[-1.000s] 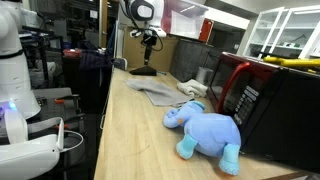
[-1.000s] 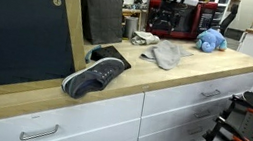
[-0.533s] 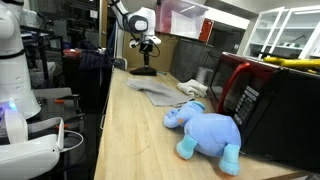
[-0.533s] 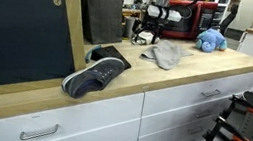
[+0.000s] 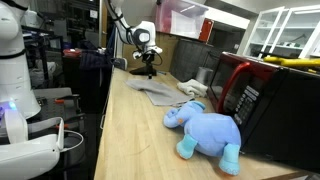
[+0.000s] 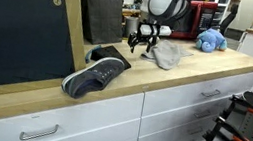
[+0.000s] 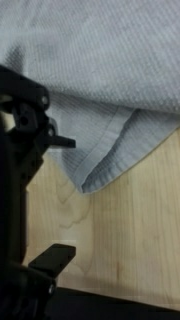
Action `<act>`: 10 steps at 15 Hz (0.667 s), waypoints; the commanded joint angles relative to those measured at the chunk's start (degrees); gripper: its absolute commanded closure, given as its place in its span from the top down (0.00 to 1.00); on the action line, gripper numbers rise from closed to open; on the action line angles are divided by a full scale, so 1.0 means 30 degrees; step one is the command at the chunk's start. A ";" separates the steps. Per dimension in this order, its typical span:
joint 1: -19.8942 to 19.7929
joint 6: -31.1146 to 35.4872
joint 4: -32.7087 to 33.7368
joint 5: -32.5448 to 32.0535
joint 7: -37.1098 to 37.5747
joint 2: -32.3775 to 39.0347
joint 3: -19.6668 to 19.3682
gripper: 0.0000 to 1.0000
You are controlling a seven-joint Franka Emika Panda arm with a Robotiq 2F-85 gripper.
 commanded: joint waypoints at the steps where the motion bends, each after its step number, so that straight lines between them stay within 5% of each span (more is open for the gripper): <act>1: 0.0919 -0.0376 0.1065 -0.0763 0.0935 0.0989 -0.1006 0.71; 3: 0.1289 -0.0945 0.1255 -0.1150 0.1455 0.1247 -0.1576 0.63; 10: 0.1686 -0.4527 0.2247 -0.2787 0.3888 0.1182 -0.2404 0.08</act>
